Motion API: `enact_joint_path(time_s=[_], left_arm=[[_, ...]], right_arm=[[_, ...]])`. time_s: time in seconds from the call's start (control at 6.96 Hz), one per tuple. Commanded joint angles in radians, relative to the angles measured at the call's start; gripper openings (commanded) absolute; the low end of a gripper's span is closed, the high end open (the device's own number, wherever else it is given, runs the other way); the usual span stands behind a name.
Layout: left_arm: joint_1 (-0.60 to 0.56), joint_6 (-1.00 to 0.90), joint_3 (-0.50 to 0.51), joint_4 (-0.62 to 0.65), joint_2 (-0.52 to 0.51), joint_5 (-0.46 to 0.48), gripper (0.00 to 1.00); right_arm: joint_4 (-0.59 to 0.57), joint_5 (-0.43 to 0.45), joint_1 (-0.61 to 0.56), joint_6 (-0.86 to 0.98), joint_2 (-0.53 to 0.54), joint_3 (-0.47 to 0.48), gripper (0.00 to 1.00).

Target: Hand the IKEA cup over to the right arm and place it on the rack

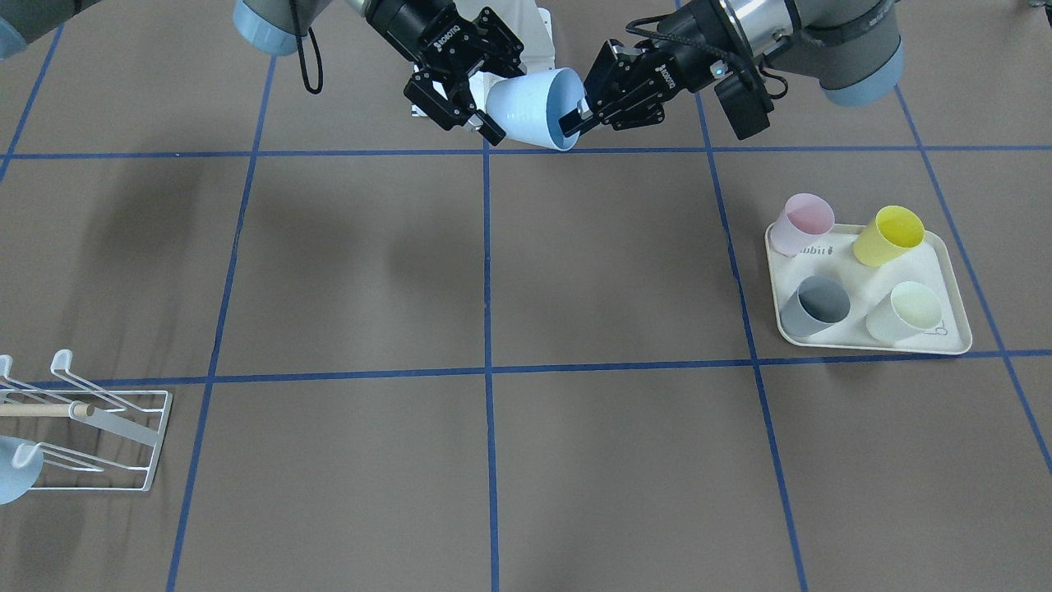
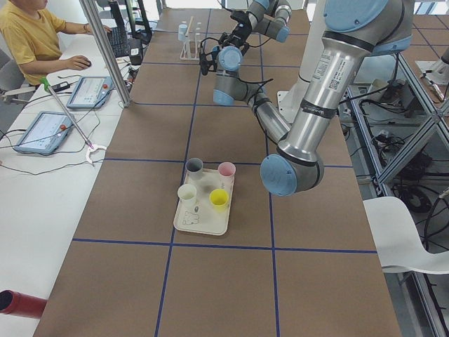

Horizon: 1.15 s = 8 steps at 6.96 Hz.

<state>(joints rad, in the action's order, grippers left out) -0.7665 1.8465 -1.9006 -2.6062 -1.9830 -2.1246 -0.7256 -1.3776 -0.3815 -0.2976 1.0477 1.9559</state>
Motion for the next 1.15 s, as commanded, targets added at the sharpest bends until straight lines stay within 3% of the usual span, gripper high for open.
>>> enact_joint_path(time_s=[0.0,0.43,0.57,0.72,1.01], left_arm=[[0.000,-0.001,0.000,0.000,0.000,-0.001,0.00],[0.001,-0.001,0.000,0.000,-0.002,-0.001,0.00],[0.000,-0.003,0.000,0.000,-0.005,-0.001,0.42],[-0.002,-0.071,0.000,0.000,-0.002,-0.001,0.98],[-0.008,-0.108,0.000,0.002,0.000,-0.001,1.00]], right_arm=[[-0.002,0.000,0.003,-0.002,0.000,0.000,0.54],[0.000,0.002,0.003,-0.002,0.000,-0.002,0.51],[0.000,0.002,0.003,-0.002,0.000,-0.002,0.50],[0.000,0.002,0.003,-0.002,0.001,-0.002,0.50],[0.000,0.002,0.003,-0.002,0.000,-0.002,0.49]])
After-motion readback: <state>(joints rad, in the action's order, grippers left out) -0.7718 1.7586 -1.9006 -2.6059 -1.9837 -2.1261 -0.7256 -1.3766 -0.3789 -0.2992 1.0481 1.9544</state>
